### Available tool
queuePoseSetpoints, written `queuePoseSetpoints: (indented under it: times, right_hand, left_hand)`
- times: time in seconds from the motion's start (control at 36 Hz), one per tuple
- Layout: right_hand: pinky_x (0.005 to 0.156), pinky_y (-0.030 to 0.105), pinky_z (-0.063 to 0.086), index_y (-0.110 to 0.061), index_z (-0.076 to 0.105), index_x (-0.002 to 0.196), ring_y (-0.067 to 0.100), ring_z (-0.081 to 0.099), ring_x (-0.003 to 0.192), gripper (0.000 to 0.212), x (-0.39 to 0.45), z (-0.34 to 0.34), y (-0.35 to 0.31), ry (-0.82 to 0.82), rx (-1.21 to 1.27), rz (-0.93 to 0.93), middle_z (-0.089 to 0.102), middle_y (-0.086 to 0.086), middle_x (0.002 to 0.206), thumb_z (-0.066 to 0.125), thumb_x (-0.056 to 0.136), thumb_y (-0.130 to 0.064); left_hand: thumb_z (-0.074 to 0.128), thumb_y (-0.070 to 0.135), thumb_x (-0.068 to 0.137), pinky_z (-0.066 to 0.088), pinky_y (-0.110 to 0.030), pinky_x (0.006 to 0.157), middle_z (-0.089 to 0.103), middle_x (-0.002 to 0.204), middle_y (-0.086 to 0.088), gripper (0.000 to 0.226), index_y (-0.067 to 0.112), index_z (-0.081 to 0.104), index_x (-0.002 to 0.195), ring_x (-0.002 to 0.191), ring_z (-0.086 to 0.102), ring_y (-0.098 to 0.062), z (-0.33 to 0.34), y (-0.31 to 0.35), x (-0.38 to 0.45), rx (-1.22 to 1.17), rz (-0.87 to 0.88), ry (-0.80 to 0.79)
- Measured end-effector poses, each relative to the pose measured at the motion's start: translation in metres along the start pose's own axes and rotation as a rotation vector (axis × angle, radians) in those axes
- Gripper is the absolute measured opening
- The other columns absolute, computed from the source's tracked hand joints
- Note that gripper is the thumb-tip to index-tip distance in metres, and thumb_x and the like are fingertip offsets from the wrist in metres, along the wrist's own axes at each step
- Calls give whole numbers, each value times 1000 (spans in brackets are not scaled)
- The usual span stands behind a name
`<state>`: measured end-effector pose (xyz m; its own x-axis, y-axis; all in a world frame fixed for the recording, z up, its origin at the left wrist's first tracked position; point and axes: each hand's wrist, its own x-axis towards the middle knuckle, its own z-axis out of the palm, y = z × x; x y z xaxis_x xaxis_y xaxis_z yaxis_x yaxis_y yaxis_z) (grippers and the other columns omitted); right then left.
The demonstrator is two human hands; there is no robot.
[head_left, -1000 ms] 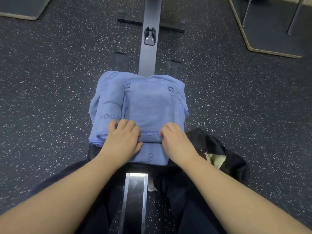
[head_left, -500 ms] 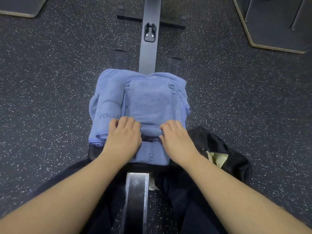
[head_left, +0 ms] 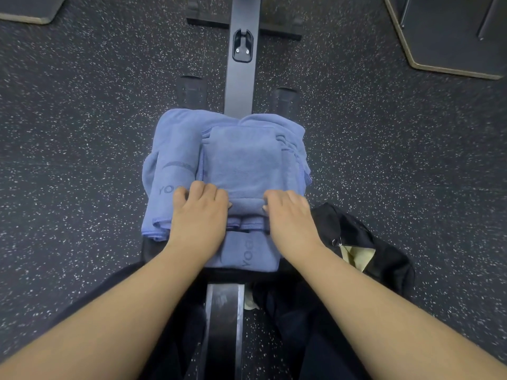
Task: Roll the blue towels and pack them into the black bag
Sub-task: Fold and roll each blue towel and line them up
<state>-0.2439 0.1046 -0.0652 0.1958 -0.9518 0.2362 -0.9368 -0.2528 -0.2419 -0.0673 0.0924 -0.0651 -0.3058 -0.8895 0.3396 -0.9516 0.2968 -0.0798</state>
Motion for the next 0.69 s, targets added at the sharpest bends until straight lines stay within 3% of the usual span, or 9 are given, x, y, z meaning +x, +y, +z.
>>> queuePoseSetpoints:
  times: [0.14, 0.28, 0.36, 0.39, 0.5, 0.58, 0.69]
  right_hand:
    - [66, 35, 22, -13, 56, 78, 27, 52, 67, 27, 2, 0, -1, 16, -57, 39, 55, 2, 70, 31, 87, -19]
    - [62, 33, 43, -14, 61, 75, 21, 36, 78, 25, 8, 3, -2, 136, -141, 55, 54, 6, 78, 40, 85, -24]
    - [59, 35, 48, -8, 61, 79, 27, 47, 79, 4, 8, 2, -3, 118, -3, 32, 55, 11, 81, 60, 79, -5]
    - [59, 35, 47, -6, 61, 81, 30, 52, 77, 8, 8, 0, -5, 89, 59, 27, 55, 13, 83, 61, 76, 1]
    - [66, 30, 35, -4, 57, 80, 31, 54, 75, 12, 7, -6, -13, -1, 177, 29, 54, 15, 84, 50, 72, 0]
    - [69, 32, 35, -5, 57, 83, 30, 52, 82, 15, 7, -2, -14, -63, 197, 72, 54, 13, 88, 43, 78, -4]
    - [69, 31, 32, -7, 56, 81, 28, 49, 76, 25, 9, 5, -14, 5, 170, 59, 54, 11, 83, 32, 72, -8]
  left_hand:
    - [40, 30, 86, 21, -38, 70, 54, 65, -4, 24, 13, 51, 74, 74, 53, -28, -3, -1, 6, -59, -66, -56]
    - [53, 13, 73, 20, -38, 67, 52, 79, -8, 6, 15, 56, 78, 78, 45, -28, -7, 0, 7, -93, -65, -47]
    - [40, 6, 69, 29, -37, 59, 52, 82, -11, 20, 12, 58, 77, 77, 40, -28, -10, 3, 9, -170, -9, -33]
    - [36, 6, 69, 34, -36, 55, 52, 81, -13, 24, 10, 59, 76, 75, 43, -29, -10, 4, 9, -209, 19, -27]
    - [36, 4, 71, 47, -43, 52, 53, 81, -16, 24, 5, 59, 79, 71, 49, -32, -4, 8, 5, -316, 61, -29]
    - [36, 10, 72, 47, -43, 55, 52, 80, -15, 24, 4, 59, 79, 74, 41, -29, 0, 10, 4, -328, 30, -31]
    - [43, 23, 70, 41, -37, 54, 52, 79, -13, 23, 6, 57, 77, 73, 44, -30, -1, 14, 4, -244, 4, -43]
